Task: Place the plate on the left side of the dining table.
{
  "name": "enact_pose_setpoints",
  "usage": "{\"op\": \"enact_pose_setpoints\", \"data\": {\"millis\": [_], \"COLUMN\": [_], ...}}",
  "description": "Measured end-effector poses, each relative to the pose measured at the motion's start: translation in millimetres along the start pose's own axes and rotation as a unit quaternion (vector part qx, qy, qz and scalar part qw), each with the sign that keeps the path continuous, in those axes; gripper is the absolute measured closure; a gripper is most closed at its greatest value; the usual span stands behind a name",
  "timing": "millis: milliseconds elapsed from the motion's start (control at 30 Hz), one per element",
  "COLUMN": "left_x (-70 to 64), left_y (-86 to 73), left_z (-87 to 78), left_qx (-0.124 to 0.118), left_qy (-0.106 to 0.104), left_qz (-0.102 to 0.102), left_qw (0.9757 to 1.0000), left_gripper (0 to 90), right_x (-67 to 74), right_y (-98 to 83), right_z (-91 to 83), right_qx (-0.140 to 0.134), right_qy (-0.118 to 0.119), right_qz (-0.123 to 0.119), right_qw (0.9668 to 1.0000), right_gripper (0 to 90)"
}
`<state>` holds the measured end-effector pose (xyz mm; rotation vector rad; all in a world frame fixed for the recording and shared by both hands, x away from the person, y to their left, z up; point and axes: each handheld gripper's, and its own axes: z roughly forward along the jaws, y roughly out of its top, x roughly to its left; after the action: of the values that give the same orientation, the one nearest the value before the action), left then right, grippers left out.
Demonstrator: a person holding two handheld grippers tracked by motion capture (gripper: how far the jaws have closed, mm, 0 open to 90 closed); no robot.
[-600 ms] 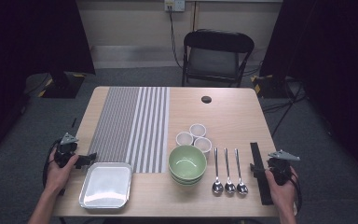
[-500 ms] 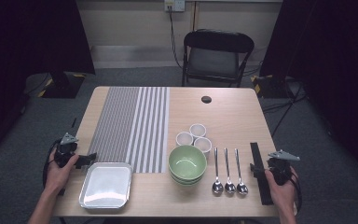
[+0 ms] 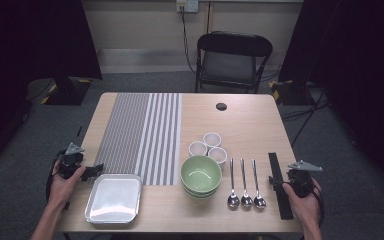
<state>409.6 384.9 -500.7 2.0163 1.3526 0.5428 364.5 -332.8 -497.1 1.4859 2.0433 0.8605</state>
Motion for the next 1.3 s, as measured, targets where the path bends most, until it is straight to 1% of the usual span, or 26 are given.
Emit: {"op": "enact_pose_setpoints", "data": {"millis": [33,100,133,200,233,267,300,367,433,500,533,600,633,700,733,833,867,933,967,1000,1033,1067,1167,1200,1233,1300], "left_x": [0.6,0.2,0.6,0.6,-0.5,-0.7,0.0,0.0,-1.9,-3.1,-3.5,-5.7,-6.8,-7.8,-8.5,-8.6,-9.4,-11.7,-12.5,-13.3,-14.8,-15.8,-20.4,-22.2,-23.1,-26.7], "left_y": [0.3,-0.1,-0.1,0.2,0.8,1.6,1.9,2.3,2.9,4.3,4.9,6.2,7.3,9.6,11.1,13.3,14.2,15.4,16.1,16.7,17.3,18.3,20.1,20.3,20.6,21.3], "left_z": [-0.8,-1.9,-3.1,-4.1,-5.8,-6.9,-7.3,-9.1,-11.3,-13.7,-14.7,-18.3,-20.1,-22.6,-24.1,-27.0,-28.7,-32.0,-34.1,-35.8,-37.1,-38.5,-40.8,-41.6,-42.0,-43.8], "left_qx": [0.004,0.004,0.002,0.0,-0.005,-0.01,-0.011,-0.011,-0.014,-0.019,-0.023,-0.039,-0.045,-0.048,-0.05,-0.056,-0.062,-0.069,-0.069,-0.074,-0.078,-0.077,-0.079,-0.081,-0.081,-0.078], "left_qy": [0.0,0.001,-0.001,-0.001,0.005,0.012,0.004,-0.003,-0.001,-0.002,-0.002,0.001,0.001,-0.002,-0.008,-0.034,-0.047,-0.048,-0.054,-0.056,-0.057,-0.061,-0.07,-0.071,-0.073,-0.076], "left_qz": [0.0,-0.002,0.001,0.003,0.0,0.0,-0.002,-0.005,0.0,-0.002,-0.005,-0.021,-0.021,-0.02,-0.023,-0.028,-0.03,-0.028,-0.024,-0.022,-0.023,-0.02,-0.015,-0.013,-0.01,-0.006], "left_qw": [1.0,1.0,1.0,1.0,1.0,0.9999,0.9999,0.9999,0.9999,0.9998,0.9997,0.999,0.9988,0.9986,0.9984,0.9974,0.9965,0.996,0.9959,0.9955,0.995,0.995,0.9943,0.9941,0.994,0.994], "left_gripper": [5.0,6.9,8.3,18.1,21.0,17.4,15.3,17.9,17.2,17.2,17.2,17.3,17.3,17.3,17.4,19.0,19.3,22.0,23.4,23.4,24.1,25.4,26.5,26.5,26.7,27.0], "right_x": [0.5,3.6,5.1,7.0,7.2,7.5,8.3,10.0,13.7,16.3,18.4,22.5,26.3,32.7,35.6,47.4,50.1,58.1,62.4,66.2,69.8,73.1,82.3,86.5,90.2,96.4], "right_y": [0.1,0.8,1.3,3.6,5.8,7.1,8.0,8.5,9.6,11.1,12.5,14.7,16.5,19.3,20.6,28.4,30.5,36.4,38.7,41.6,45.0,48.7,58.0,61.6,64.2,68.3], "right_z": [-0.6,-3.4,-5.0,-9.6,-12.8,-14.6,-16.7,-19.7,-24.0,-27.4,-29.4,-31.1,-32.2,-34.4,-35.4,-38.8,-39.2,-40.2,-41.3,-42.8,-44.1,-45.4,-48.4,-49.3,-49.6,-49.3], "right_qx": [0.001,0.003,0.0,-0.011,-0.019,-0.024,-0.028,-0.035,-0.043,-0.05,-0.055,-0.056,-0.053,-0.061,-0.067,-0.075,-0.075,-0.076,-0.081,-0.084,-0.086,-0.085,-0.085,-0.083,-0.083,-0.082], "right_qy": [0.002,0.004,-0.002,-0.004,-0.002,-0.004,-0.006,-0.004,-0.003,-0.003,-0.003,-0.005,-0.01,0.004,0.006,0.028,0.03,0.045,0.048,0.056,0.067,0.073,0.09,0.1,0.109,0.117], "right_qz": [-0.001,-0.008,-0.011,-0.013,-0.011,-0.007,-0.004,-0.005,-0.004,0.001,0.001,-0.001,-0.002,-0.005,-0.006,-0.017,-0.017,-0.021,-0.025,-0.026,-0.02,-0.015,-0.01,-0.009,-0.011,-0.015], "right_qw": [1.0,1.0,0.9999,0.9998,0.9998,0.9997,0.9996,0.9994,0.9991,0.9987,0.9985,0.9984,0.9985,0.9981,0.9977,0.9966,0.9966,0.9959,0.9952,0.9945,0.9939,0.9936,0.9922,0.9915,0.9905,0.9896], "right_gripper": [14.9,15.6,15.8,15.5,13.5,13.4,13.9,13.8,13.7,13.8,14.4,13.9,14.4,16.0,15.9,17.8,18.9,22.2,25.9,27.3,27.3,27.3,28.6,29.1,30.2,31.0]}}
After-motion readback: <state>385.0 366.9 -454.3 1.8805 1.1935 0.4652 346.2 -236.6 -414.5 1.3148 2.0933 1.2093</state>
